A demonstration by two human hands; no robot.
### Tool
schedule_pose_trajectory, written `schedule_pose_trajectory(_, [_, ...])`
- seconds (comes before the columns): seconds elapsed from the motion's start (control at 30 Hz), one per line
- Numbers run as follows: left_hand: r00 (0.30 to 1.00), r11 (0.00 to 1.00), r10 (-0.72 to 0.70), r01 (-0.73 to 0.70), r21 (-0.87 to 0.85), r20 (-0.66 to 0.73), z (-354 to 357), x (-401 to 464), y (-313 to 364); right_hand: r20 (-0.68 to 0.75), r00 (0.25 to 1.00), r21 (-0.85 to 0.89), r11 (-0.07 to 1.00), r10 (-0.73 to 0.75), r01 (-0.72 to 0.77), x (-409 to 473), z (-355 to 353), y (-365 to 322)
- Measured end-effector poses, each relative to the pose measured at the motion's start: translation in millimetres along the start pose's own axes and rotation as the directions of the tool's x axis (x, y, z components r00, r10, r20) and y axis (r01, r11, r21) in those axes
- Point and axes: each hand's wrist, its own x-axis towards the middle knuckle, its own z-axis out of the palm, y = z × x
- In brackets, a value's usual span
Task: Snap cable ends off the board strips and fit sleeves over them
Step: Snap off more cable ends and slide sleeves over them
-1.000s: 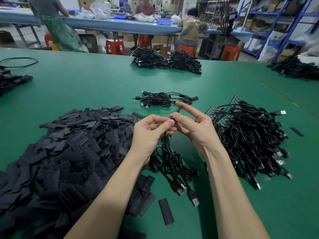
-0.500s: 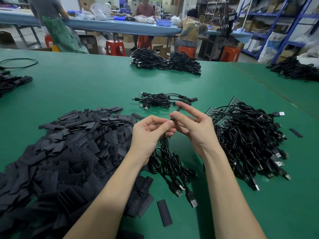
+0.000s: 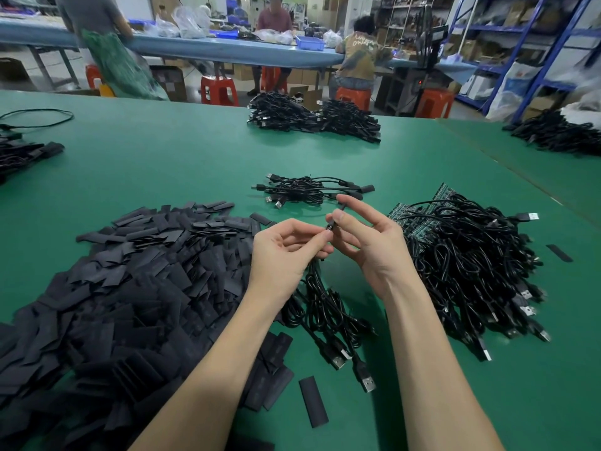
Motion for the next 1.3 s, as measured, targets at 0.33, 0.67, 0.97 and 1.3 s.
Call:
schedule_pose_trajectory(0.33, [0.999,1.000,0.019,-0.019,-0.002,0.026,-1.5,0.5,-0.7,-0.004,1.000,-0.021,1.000,0.012,-0.012,0.2,1.0,-0.4])
schedule_pose_trajectory(0.67, [0.998,0.998,0.054,-0.055,0.044,0.016,-2.2,0.3,-1.7,0.027,0.999,-0.004,1.000,0.023,-0.023,0.2,-1.7,0.8])
schedule_pose_trajectory(0.97, [0.999,0.999,0.045,-0.046,0.021,0.008,-4.3,0.9,-2.6,0.058,0.998,-0.053,0.998,0.023,-0.020,-1.9,-0.3,2.6])
schedule_pose_trajectory(1.3, [1.000,1.000,0.026,-0.026,-0.017,0.000,-1.6,1.4,-4.1,0.003,1.000,-0.020,1.000,-0.011,0.011,-2.2,5.2,2.4])
